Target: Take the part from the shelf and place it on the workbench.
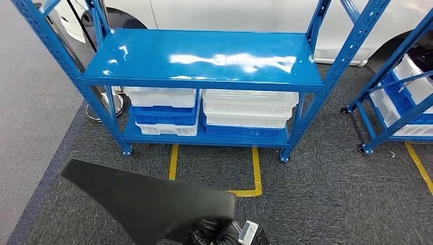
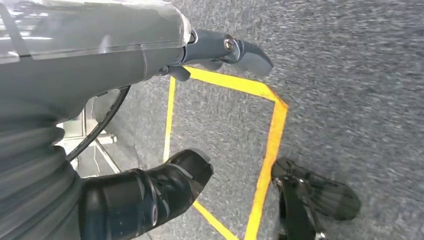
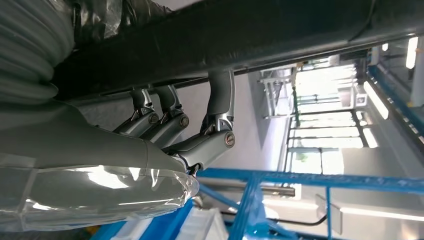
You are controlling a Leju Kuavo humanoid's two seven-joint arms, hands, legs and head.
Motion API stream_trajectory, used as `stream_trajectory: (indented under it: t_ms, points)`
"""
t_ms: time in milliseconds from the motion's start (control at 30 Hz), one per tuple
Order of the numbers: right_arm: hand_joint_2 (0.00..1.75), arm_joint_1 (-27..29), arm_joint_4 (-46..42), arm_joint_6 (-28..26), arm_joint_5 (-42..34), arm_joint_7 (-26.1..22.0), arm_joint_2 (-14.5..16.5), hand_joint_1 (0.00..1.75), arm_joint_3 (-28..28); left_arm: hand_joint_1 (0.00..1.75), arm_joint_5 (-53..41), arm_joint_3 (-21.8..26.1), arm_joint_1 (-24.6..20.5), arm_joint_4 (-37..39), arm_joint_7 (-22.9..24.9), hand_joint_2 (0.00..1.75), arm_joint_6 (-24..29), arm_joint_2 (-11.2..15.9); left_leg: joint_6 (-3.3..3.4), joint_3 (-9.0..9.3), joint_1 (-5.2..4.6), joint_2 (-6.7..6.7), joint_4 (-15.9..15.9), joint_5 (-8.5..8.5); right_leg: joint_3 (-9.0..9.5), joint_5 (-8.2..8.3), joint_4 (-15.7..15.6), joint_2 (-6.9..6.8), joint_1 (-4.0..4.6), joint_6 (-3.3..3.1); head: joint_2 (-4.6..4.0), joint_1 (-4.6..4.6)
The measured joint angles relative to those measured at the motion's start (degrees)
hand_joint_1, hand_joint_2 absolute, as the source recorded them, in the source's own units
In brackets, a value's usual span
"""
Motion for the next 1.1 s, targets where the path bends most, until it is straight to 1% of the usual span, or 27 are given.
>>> stream_trajectory:
  t_ms: [33,67,133,167,200,233,267,300,333,367,400,433,467,500,533,567,600,667,700,733,767,833,900,967,1033,1067,1100]
  points:
    - [1.75,0.0,-0.1,0.2,-0.4,-0.1,0.0,1.75,0.0,0.0,0.0,0.0,0.0,0.0,0.0,1.75,-0.1,0.0,0.52,-0.59,0.08,0.17,0.0,0.61,-0.43,-0.85,0.5,0.15,-0.07,0.32,0.0,0.03]
    - [1.75,0.0,-0.2,0.4,-0.9,-0.1,-0.1,1.75,0.0,0.0,0.0,0.0,0.0,0.0,0.0,1.75,-0.3,0.1,1.03,-1.25,0.17,0.36,-0.1,1.33,-1.03,-2.88,1.9,0.32,-0.16,0.66,0.0,0.06]
    - [1.75,-0.1,-0.5,0.7,-1.7,0.0,-0.1,1.75,0.0,0.0,0.0,0.0,-0.1,0.0,-0.1,1.75,-0.4,0.1,1.68,-2.89,0.07,0.55,0.0,2.72,-2.54,-9.02,7.9,0.53,-0.45,1.23,0.0,0.1]
    - [1.75,-0.1,-0.6,0.8,-1.9,0.1,-0.1,1.75,0.0,0.0,0.0,0.0,-0.1,0.0,-0.1,1.75,-0.5,0.1,1.79,-3.75,-0.01,0.59,0.2,3.34,-3.14,-11.21,11.6,0.54,-0.55,1.41,0.0,0.09]
    - [1.75,-0.1,-0.7,0.9,-2.1,0.1,-0.1,1.75,0.0,0.0,0.0,0.0,-0.1,0.0,-0.1,1.75,-0.5,0.1,1.81,-4.71,-0.09,0.6,0.4,3.92,-3.33,-11.94,14.6,0.54,-0.64,1.52,0.0,0.09]
    - [1.75,-0.1,-0.7,1.0,-2.1,0.1,-0.2,1.75,0.0,0.0,0.0,0.0,-0.1,0.0,-0.2,1.75,-0.5,0.1,1.8,-5.67,-0.17,0.61,0.7,4.44,-2.86,-11.31,16.1,0.54,-0.7,1.52,0.0,0.08]
    - [1.75,-0.1,-0.8,1.1,-2.2,0.1,-0.2,1.75,0.0,0.0,0.0,0.0,-0.1,0.0,-0.2,1.75,-0.5,0.2,1.74,-6.63,-0.24,0.61,1.0,4.93,-1.44,-9.78,15.6,0.55,-0.74,1.4,0.0,0.08]
    - [1.75,-0.1,-0.9,1.1,-2.3,0.1,-0.3,1.75,0.0,0.0,0.0,0.0,-0.1,0.0,-0.2,1.75,-0.5,0.2,1.66,-7.52,-0.31,0.58,1.3,5.39,0.9,-8.19,13.2,0.57,-0.73,1.16,0.0,0.09]
    - [1.75,-0.2,-1.1,1.2,-2.4,0.1,-0.3,1.75,0.0,0.0,0.1,0.0,-0.1,0.0,-0.2,1.75,-0.5,0.2,1.52,-8.27,-0.39,0.55,1.6,5.8,3.93,-7.54,9.3,0.6,-0.62,0.78,0.0,0.08]
    - [1.75,-0.3,-1.4,1.2,-2.6,0.1,-0.3,1.75,0.0,0.0,0.1,0.0,0.0,0.0,-0.2,1.75,-0.5,0.2,1.32,-8.81,-0.46,0.51,1.8,6.22,6.98,-7.72,4.8,0.62,-0.47,0.4,0.0,0.07]
    - [1.75,-0.4,-1.7,1.3,-2.8,0.1,-0.3,1.75,0.0,0.0,0.1,0.0,0.0,0.0,-0.2,1.75,-0.5,0.2,1.06,-9.15,-0.47,0.49,1.8,6.7,9.21,-8.33,1.2,0.66,-0.27,0.1,0.0,0.07]
    - [1.75,-0.5,-1.8,1.3,-3.0,0.1,-0.3,1.75,0.0,0.0,0.1,0.0,0.0,0.0,-0.2,1.75,-0.5,0.2,0.75,-9.36,-0.41,0.49,1.7,7.24,10.45,-8.92,-1.2,0.69,-0.03,-0.15,0.0,0.06]
    - [1.75,-0.5,-2.0,1.3,-3.1,0.1,-0.3,1.75,0.0,0.0,0.1,0.0,0.0,0.0,-0.2,1.75,-0.5,0.2,0.42,-9.46,-0.31,0.48,1.5,7.84,10.75,-8.82,-2.3,0.7,0.15,-0.33,0.0,0.07]
    - [1.75,-0.6,-2.0,1.4,-3.1,0.1,-0.3,1.75,0.0,0.0,0.1,0.0,0.0,0.0,-0.2,1.75,-0.5,0.2,0.1,-9.69,-0.18,0.45,1.3,8.11,10.52,-8.26,-2.8,0.59,0.06,-0.54,0.0,0.1]
    - [1.75,-0.6,-2.1,1.4,-3.2,0.1,-0.3,1.75,0.0,0.0,0.1,0.0,0.0,0.0,-0.2,1.75,-0.5,0.1,-0.22,-10.02,-0.09,0.38,1.5,7.6,10.17,-7.54,-3.2,0.5,-0.03,-0.82,0.0,0.08]
    - [1.75,-0.6,-2.1,1.4,-3.2,0.1,-0.3,1.75,0.0,0.0,0.1,0.0,0.1,0.0,-0.2,1.75,-0.5,0.1,-0.52,-10.5,-0.02,0.28,2.6,6.03,9.72,-6.86,-3.5,0.38,-0.18,-1.2,0.0,0.08]
    - [1.75,-0.7,-2.2,1.5,-3.2,0.1,-0.3,1.75,0.0,0.0,0.1,0.0,0.1,0.0,-0.2,1.75,-0.5,0.1,-0.8,-11.19,0.06,0.21,4.7,3.58,9.15,-6.24,-3.8,0.27,-0.34,-1.49,0.0,0.06]
    - [1.75,-0.7,-2.3,1.7,-3.5,0.1,-0.3,1.75,0.0,0.0,0.2,0.0,0.1,0.0,-0.2,1.75,-0.5,0.1,-1.29,-12.62,0.21,0.16,11.5,-1.68,7.57,-5.21,-3.5,0.2,-0.26,-1.84,0.0,0.03]
    - [1.75,-0.7,-2.3,1.8,-3.7,0.1,-0.3,1.75,0.0,0.0,0.2,0.0,0.1,0.0,-0.2,1.75,-0.5,0.1,-1.51,-13.02,0.27,0.16,14.6,-2.88,6.72,-4.78,-3.2,0.14,-0.27,-1.77,0.0,0.02]
    - [1.75,-0.7,-2.3,1.9,-4.0,0.1,-0.3,1.75,0.0,0.0,0.3,0.0,0.1,0.0,-0.3,1.75,-0.5,0.1,-1.67,-13.21,0.32,0.16,16.8,-3.33,6.05,-4.46,-2.9,0.09,-0.29,-1.72,0.0,0.03]
    - [1.75,-0.7,-2.3,2.0,-4.1,0.1,-0.3,1.75,0.0,0.0,0.3,0.0,0.1,0.0,-0.3,1.75,-0.5,0.1,-1.76,-13.19,0.35,0.16,17.8,-3.14,5.61,-4.27,-2.7,0.05,-0.31,-1.67,0.0,0.03]
    - [1.75,-0.7,-2.3,2.0,-4.2,0.1,-0.3,1.75,0.0,0.0,0.3,0.0,0.1,0.0,-0.3,1.75,-0.5,0.1,-1.82,-13.04,0.37,0.16,18.1,-2.76,5.36,-4.17,-2.6,0.04,-0.33,-1.64,0.0,0.03]
    - [1.75,-0.8,-2.3,2.1,-4.4,0.2,-0.3,1.75,0.0,0.0,0.4,0.0,0.1,0.0,-0.3,1.75,-0.6,0.1,-2.0,-11.65,0.51,0.16,16.9,-0.89,4.54,-3.9,-2.1,0.02,-0.44,-1.47,0.0,0.03]
    - [1.75,-1.7,-2.3,2.7,-5.5,0.9,0.0,1.75,0.0,0.0,0.9,0.0,0.0,0.0,-0.5,1.75,-0.7,0.1,-2.0,-5.69,0.55,-0.02,8.5,0.41,2.24,-3.1,-0.5,0.05,-0.54,-0.71,0.0,0.05]
    - [1.75,-2.9,-2.4,3.1,-6.5,1.9,0.6,1.75,0.0,0.0,1.4,0.0,-0.2,0.0,-0.9,1.75,-0.9,0.0,-1.44,-1.33,0.4,-0.22,1.4,0.06,0.56,-1.98,0.7,0.11,-0.52,0.13,0.0,0.06]
    - [1.75,-3.3,-2.4,3.2,-6.7,2.2,0.9,1.75,0.0,0.0,1.4,0.1,-0.2,0.0,-1.0,1.75,-0.9,-0.1,-0.93,-1.72,0.49,-0.18,1.3,0.28,0.33,-1.53,0.7,0.13,-0.47,0.43,0.0,0.07]
    - [1.75,-3.6,-2.4,3.2,-6.8,2.3,1.1,1.75,0.0,0.0,1.4,0.1,-0.2,0.0,-1.0,1.75,-0.9,-0.1,-0.42,-2.14,0.55,-0.07,1.3,0.77,0.03,-1.84,0.9,0.18,-0.51,0.73,0.0,0.08]
